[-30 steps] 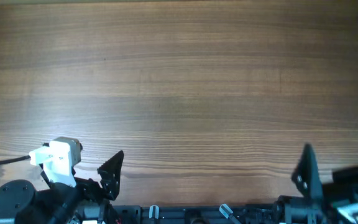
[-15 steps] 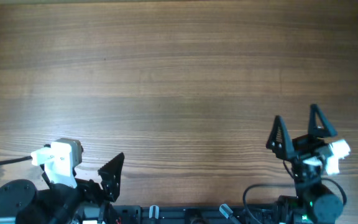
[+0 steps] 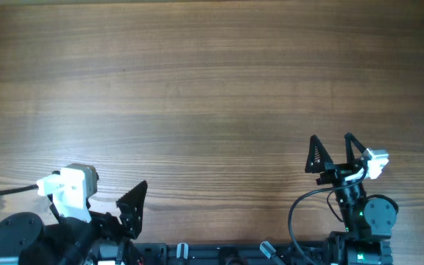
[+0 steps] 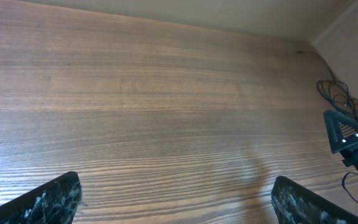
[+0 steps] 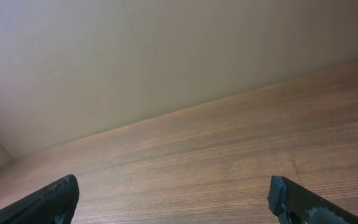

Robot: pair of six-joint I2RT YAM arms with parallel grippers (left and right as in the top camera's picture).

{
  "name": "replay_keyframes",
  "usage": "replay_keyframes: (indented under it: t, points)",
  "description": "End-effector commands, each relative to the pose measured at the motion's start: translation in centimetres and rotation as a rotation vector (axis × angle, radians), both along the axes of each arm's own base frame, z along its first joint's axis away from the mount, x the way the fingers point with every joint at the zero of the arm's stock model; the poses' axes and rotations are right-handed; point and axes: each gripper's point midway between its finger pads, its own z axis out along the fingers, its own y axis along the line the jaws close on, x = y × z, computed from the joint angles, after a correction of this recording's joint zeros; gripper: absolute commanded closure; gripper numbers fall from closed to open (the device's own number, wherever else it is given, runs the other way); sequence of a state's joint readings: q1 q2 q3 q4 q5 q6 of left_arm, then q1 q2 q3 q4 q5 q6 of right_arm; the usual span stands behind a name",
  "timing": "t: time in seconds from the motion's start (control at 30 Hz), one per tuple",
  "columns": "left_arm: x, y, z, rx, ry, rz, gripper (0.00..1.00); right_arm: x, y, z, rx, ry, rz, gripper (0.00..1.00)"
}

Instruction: Untangle cables

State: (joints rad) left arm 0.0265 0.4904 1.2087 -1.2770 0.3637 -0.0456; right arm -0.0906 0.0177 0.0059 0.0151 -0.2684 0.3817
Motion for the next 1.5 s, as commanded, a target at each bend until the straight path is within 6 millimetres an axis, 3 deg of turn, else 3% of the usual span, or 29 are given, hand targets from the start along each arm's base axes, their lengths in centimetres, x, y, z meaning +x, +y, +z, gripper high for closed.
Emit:
replay_keyframes:
  t: [0.0, 0.5, 0.7, 0.77, 0.87, 0.93, 1.0, 1.07, 1.17, 1.33, 1.47]
  points:
    - [-0.1, 0.1, 0.2, 0.016, -0.016, 0.001, 0.0, 0.1, -0.4, 0.1, 0.012, -0.001, -0.021, 0.0]
    - [0.3, 0.1, 0.8, 0.013, -0.043, 0.003, 0.0, 0.0, -0.4, 0.4, 0.011, -0.017, -0.02, 0.0]
    - [-1.2, 0.3, -1.0, 0.017, 0.036, 0.013, 0.0, 0.0, -0.4, 0.4, 0.011, -0.016, -0.02, 0.0]
    - [-2.5, 0.3, -1.1, 0.012, 0.014, 0.017, 0.0, 0.0, -0.4, 0.4, 0.012, -0.016, -0.02, 0.0]
    - [-6.3, 0.5, -2.2, -0.014, -0.006, 0.061, 0.0, 0.0, -0.4, 0.4, 0.012, -0.016, -0.02, 0.0]
    - [-8.4, 0.4, -1.9, -0.087, -0.09, 0.098, 0.0, 0.0, -0.4, 0.4, 0.012, -0.017, -0.02, 0.0]
    - [-10.0, 0.5, -1.7, -0.138, -0.157, 0.122, 0.0, 0.0, -0.4, 0.4, 0.012, -0.017, -0.02, 0.0]
    - [-10.4, 0.8, -1.9, -0.13, -0.185, 0.14, 0.0, 0.0, -0.4, 0.4, 0.011, -0.017, -0.02, 0.0]
    - [-8.6, 0.4, -2.5, -0.141, -0.18, 0.116, 0.0, 0.0, -0.4, 0.4, 0.012, -0.016, -0.02, 0.0]
    - [-0.6, -3.2, -6.8, -0.239, -0.162, -0.112, 0.0, 0.0, -0.4, 0.4, 0.011, -0.016, -0.02, 0.0]
    - [4.0, -4.8, -5.9, -0.26, -0.422, -0.264, 0.0, 0.0, -0.4, 0.4, 0.011, -0.016, -0.02, 0.0]
